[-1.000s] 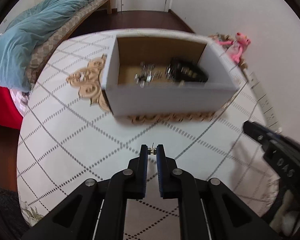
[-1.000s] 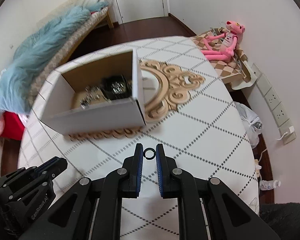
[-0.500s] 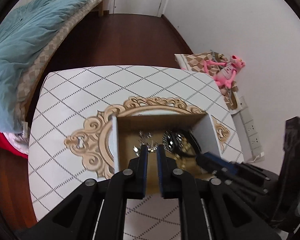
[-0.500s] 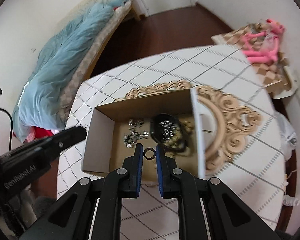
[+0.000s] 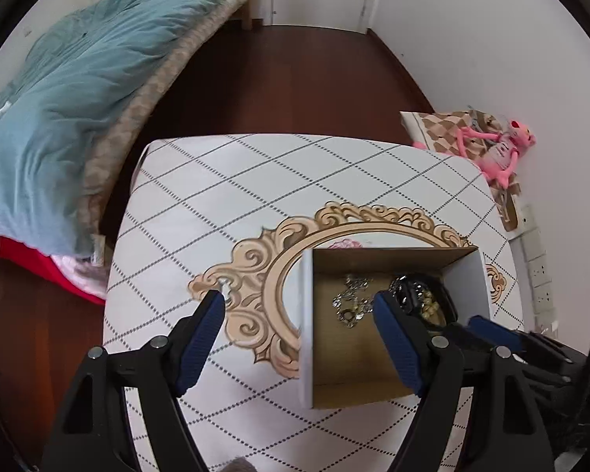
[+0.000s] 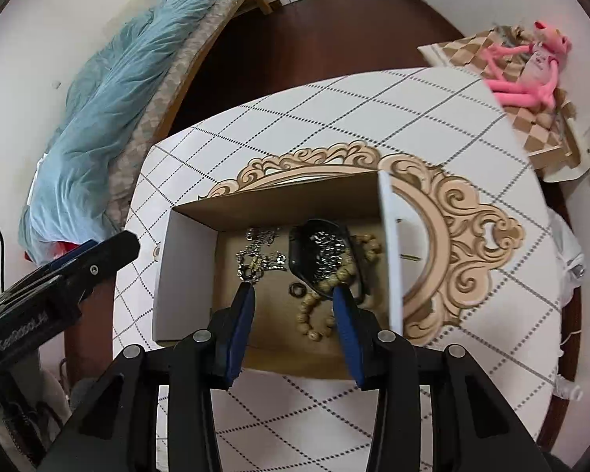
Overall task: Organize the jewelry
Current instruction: 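Carry the ring and earring into the cardboard box and open both tools, then lift both open tools up out of the box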
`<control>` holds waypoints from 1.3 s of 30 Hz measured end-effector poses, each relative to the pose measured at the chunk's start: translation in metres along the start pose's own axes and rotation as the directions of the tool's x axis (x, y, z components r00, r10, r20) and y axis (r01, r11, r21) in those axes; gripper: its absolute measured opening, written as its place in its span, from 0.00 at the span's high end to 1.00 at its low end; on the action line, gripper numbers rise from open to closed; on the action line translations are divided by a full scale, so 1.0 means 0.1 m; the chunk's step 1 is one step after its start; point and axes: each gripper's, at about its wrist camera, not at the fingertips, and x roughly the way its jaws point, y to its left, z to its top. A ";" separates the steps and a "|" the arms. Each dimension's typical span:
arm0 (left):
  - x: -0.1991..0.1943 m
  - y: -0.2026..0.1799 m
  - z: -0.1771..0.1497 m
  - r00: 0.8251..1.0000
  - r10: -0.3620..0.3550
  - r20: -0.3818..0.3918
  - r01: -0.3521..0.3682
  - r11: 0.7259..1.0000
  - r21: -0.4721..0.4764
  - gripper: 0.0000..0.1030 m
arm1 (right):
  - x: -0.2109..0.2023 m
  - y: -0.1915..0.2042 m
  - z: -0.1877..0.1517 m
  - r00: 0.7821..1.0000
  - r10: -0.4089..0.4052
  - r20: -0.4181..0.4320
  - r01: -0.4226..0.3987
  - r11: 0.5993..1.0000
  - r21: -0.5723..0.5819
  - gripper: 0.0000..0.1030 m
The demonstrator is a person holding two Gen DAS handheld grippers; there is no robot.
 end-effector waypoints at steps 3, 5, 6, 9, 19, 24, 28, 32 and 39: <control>-0.03 0.02 -0.08 0.999 0.041 0.002 -0.041 0.999 0.004 0.09 | -0.11 -0.01 -0.04 0.998 -0.058 0.020 0.059 0.998 -0.015 0.44; -0.05 0.02 -0.14 0.998 0.065 0.011 -0.065 0.998 0.008 0.04 | -0.19 0.00 -0.07 0.992 -0.123 0.038 0.124 0.992 -0.035 0.31; -0.07 0.01 -0.18 0.997 0.079 0.011 -0.079 0.997 0.011 0.04 | -0.23 0.00 -0.09 0.986 -0.158 0.051 0.161 0.986 -0.044 0.20; -0.11 -0.02 -0.28 0.992 0.124 0.024 -0.124 0.992 0.021 0.04 | -0.31 -0.01 -0.16 0.970 -0.235 0.068 0.240 0.969 -0.061 0.11; -0.49 -0.13 -0.46 0.993 0.106 0.051 -0.107 0.994 0.009 0.03 | -0.80 -0.03 -0.36 0.930 -0.343 0.133 0.353 0.934 -0.059 0.01; -0.89 -0.20 -0.54 0.991 0.087 0.097 -0.088 0.996 0.003 0.03 | -1.25 0.10 -0.48 0.918 -0.343 0.199 0.360 0.931 -0.058 0.01; -1.28 -0.25 -0.63 0.987 0.074 0.143 -0.076 0.997 0.008 0.03 | -1.67 0.22 -0.61 0.906 -0.335 0.258 0.359 0.932 -0.051 0.01; -1.66 -0.27 -0.71 0.977 0.072 0.199 -0.077 0.997 0.017 0.03 | -2.07 0.36 -0.75 0.893 -0.325 0.312 0.357 0.933 -0.051 0.01; -2.16 -0.26 -0.85 0.966 0.064 0.252 -0.066 0.998 -0.001 0.03 | -2.64 0.59 -0.97 0.865 -0.311 0.393 0.360 0.931 -0.054 0.01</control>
